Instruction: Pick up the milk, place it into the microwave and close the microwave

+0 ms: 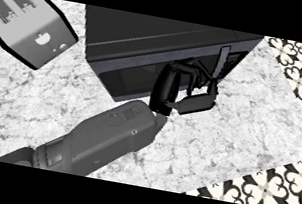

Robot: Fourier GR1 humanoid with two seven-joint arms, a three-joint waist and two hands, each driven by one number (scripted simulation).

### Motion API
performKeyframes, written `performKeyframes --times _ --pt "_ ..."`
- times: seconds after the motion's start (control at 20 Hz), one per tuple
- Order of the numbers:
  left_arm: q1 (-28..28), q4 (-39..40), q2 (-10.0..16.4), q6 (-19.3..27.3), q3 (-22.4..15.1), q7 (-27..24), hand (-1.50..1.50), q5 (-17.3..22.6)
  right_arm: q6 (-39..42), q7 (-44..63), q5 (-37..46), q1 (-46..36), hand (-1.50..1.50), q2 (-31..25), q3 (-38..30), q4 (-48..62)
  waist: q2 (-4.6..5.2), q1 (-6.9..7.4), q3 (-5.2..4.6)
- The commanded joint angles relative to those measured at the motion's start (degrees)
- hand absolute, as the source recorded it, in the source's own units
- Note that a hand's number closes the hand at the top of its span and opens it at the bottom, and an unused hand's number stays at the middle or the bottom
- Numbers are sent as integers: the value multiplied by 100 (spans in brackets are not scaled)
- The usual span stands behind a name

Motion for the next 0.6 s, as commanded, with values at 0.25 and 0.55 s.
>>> performKeyframes --times 0.25,0.55 --pt "-339 558 3 -161 201 46 150 253 150 41 -173 -79 -150 -166 -66 50 100 -42 -4" --pt "-465 893 3 -5 -168 212 150 117 343 30 -428 -155 -150 -220 -2 35 94 -47 24"
